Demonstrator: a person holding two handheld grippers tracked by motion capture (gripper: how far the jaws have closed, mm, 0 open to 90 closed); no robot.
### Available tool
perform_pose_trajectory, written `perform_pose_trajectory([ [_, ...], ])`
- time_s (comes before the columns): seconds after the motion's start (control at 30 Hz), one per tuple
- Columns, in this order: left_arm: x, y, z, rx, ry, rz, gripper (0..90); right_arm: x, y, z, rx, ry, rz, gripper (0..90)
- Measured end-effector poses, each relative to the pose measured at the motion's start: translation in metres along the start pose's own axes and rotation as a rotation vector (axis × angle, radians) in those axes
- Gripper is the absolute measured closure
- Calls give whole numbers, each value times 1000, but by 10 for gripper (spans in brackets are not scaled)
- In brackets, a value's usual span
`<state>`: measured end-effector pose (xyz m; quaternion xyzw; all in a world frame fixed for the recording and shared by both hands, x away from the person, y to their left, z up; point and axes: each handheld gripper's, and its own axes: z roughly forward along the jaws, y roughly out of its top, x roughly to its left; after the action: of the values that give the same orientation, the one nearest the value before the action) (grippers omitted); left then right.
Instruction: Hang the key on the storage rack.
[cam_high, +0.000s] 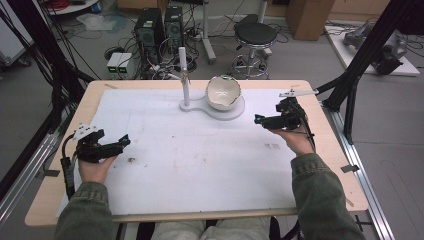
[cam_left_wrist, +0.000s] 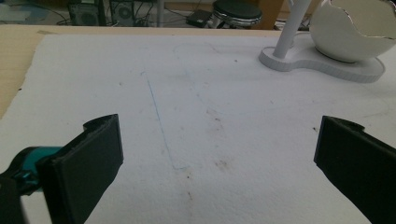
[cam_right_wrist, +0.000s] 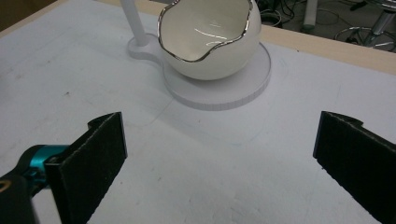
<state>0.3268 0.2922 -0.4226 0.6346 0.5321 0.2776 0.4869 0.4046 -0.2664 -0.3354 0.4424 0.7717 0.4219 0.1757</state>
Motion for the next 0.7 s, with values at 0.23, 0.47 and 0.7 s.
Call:
perform_pose_trajectory([
  [0.23, 0, 0, 0, 2, -4, 0, 17, -2, -21, -12, -47, -3, 33, 17],
  [0.47, 0, 0, 0, 1, -4, 2, 17, -4, -43, -22, -80, -3, 50, 17],
  [0.7, 0, 0, 0, 3, -2, 3, 18, 4, -61, -30, -125, -32, -6, 16],
])
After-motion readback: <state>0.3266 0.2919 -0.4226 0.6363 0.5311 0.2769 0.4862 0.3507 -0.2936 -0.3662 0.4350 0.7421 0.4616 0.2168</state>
